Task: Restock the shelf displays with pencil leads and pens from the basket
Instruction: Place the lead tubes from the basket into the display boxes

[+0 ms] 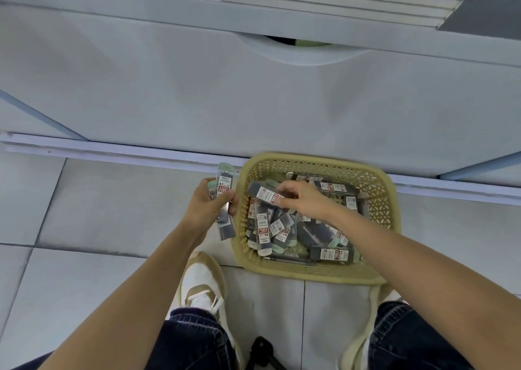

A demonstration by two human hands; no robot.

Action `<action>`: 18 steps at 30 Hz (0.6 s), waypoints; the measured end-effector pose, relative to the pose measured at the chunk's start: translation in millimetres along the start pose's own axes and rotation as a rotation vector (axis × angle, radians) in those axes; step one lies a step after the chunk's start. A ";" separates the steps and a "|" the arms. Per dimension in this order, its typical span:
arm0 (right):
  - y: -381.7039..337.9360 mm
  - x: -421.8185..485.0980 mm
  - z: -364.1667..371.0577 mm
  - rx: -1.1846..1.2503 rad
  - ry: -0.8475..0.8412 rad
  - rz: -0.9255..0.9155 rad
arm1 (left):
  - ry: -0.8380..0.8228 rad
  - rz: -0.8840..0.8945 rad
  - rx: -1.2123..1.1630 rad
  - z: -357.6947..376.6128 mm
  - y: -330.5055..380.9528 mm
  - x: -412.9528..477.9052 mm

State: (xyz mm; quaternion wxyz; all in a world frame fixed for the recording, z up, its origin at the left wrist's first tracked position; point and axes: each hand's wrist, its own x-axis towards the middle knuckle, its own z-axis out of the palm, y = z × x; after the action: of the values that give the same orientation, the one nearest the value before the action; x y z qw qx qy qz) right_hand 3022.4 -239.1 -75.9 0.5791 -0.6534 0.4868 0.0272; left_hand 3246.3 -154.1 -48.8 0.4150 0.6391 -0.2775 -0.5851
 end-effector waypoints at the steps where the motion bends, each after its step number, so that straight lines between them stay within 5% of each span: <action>1: -1.5 0.7 0.5 -0.030 -0.019 -0.011 | 0.003 -0.004 0.001 -0.3 -0.3 0.0; 18: -2.8 -6.8 18.4 -0.302 -0.081 -0.205 | -0.017 -0.008 0.009 0.4 -0.6 -6.6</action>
State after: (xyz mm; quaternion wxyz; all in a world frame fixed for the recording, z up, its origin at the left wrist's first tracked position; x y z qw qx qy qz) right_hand 3030.5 -221.0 -75.8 0.4935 -0.7774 0.3842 0.0671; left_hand 3244.7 -148.3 -45.9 0.4074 0.6372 -0.2810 -0.5908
